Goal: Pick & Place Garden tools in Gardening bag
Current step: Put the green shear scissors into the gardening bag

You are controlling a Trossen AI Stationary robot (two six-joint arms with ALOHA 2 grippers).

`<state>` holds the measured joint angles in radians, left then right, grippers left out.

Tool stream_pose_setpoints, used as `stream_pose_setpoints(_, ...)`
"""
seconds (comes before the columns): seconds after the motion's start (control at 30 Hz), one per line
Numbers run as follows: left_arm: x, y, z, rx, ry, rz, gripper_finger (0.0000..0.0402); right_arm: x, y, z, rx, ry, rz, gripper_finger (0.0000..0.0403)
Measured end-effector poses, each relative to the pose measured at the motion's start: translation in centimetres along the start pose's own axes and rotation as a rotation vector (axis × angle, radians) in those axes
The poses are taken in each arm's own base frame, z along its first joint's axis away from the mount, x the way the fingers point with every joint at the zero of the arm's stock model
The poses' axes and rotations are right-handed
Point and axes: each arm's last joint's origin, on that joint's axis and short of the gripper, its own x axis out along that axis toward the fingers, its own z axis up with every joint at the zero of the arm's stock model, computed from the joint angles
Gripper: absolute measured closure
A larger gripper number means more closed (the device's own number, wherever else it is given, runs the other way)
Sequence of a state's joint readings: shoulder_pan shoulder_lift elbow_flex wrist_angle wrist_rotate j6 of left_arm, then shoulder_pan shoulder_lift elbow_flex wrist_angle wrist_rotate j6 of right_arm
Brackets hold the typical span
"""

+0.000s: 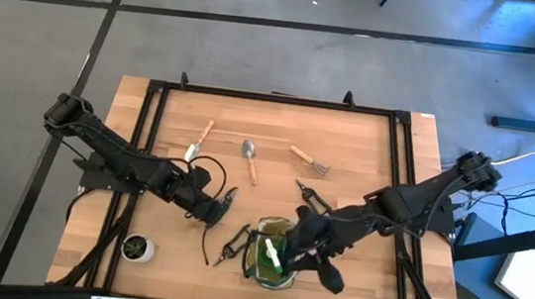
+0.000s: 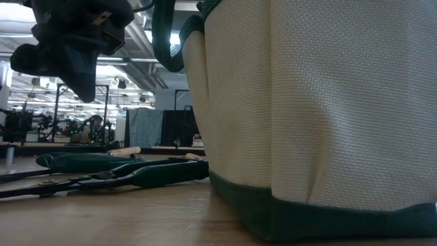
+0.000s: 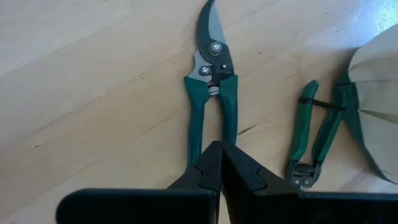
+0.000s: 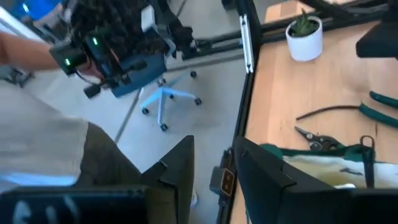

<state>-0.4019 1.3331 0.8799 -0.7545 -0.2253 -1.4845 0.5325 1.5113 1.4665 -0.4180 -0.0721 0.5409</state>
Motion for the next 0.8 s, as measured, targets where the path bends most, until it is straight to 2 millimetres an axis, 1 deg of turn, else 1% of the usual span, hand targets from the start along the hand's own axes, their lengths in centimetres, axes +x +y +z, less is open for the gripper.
stream_pose_setpoints(0.13, 0.0, 0.0, 0.2, -0.033, -0.008, -0.003, 0.0398, -0.9, -0.7, -1.0, 0.019, -0.041, 0.016, 0.0286)
stream_pose_setpoints(0.27, 0.1, -0.4, 0.8, -0.060, -0.031, -0.038, 0.0398, -2.3, -1.7, -1.9, 0.038, -0.073, 0.013, 0.0286)
stream_pose_setpoints(0.6, 0.3, -1.2, 2.4, -0.112, -0.061, -0.136, 0.0398, -7.1, -4.5, -2.6, 0.029, -0.137, 0.007, 0.0286)
stream_pose_setpoints(0.8, 0.3, -1.4, 2.5, -0.185, -0.084, -0.154, 0.0399, -8.9, -6.1, -3.3, 0.004, -0.138, 0.016, 0.0286)
